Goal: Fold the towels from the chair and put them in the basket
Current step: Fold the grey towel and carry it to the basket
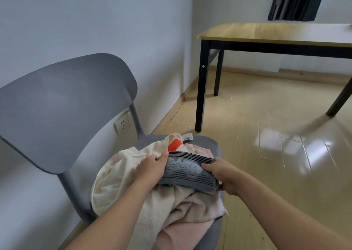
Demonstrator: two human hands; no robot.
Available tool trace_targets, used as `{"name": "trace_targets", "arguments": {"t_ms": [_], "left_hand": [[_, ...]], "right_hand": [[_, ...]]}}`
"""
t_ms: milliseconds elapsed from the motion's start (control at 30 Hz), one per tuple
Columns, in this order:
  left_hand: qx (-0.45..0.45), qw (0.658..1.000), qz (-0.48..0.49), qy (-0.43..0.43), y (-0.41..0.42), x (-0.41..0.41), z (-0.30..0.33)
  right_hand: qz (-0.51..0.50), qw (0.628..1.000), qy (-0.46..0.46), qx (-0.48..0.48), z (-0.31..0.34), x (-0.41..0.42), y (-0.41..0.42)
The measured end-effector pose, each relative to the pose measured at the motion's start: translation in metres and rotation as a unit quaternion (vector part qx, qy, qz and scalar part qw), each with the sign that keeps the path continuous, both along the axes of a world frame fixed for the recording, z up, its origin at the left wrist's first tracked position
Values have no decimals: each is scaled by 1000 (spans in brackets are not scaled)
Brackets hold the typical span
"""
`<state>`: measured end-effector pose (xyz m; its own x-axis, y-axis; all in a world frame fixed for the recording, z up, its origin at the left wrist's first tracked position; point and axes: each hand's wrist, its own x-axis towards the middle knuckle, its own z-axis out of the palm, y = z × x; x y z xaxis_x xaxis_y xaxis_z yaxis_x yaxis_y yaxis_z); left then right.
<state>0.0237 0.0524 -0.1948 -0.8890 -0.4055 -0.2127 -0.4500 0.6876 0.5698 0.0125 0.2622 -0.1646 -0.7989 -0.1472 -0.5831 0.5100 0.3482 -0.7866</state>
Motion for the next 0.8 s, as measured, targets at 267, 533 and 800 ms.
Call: {"name": "trace_targets", "arguments": {"t_ms": [267,533,800], "left_hand": [[5,985,-13,172,17,21,37],[291,930,21,223,25,56,115],[303,879,-13,367,57,71,199]], "right_hand": [[-83,994,47,-52,21,14,3],[-90,983,89,-131,109,46,6],[-23,981,4,-191,170,55,39]]}}
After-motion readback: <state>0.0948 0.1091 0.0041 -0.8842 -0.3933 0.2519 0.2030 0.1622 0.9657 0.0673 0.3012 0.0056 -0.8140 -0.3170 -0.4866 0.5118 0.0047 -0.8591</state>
